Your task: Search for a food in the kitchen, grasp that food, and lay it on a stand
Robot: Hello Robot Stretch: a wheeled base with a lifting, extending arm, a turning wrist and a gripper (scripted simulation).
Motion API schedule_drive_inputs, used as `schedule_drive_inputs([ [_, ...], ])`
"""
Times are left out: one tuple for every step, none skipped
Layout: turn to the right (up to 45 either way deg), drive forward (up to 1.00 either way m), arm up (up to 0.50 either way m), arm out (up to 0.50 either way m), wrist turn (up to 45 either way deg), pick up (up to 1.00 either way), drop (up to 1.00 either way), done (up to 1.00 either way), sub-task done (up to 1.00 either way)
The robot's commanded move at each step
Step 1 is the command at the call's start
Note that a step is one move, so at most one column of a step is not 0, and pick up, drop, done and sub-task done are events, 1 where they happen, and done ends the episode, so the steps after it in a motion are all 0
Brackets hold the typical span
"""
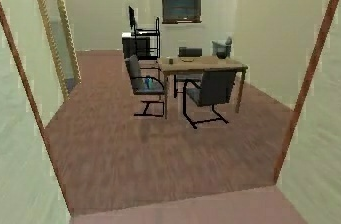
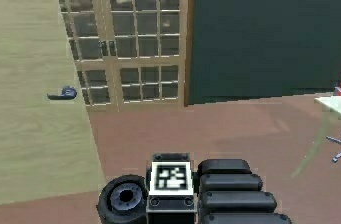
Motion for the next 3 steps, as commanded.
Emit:
schedule_drive_inputs([
  [-9.0,0.00,0.00,0.00,0.0,0.00,0.00,0.00,0.00],
  [0.0,0.55,0.00,0.00,0.0,0.00,0.00,0.00,0.00],
  [-9.0,0.00,0.00,0.00,0.0,0.00,0.00,0.00,0.00],
])
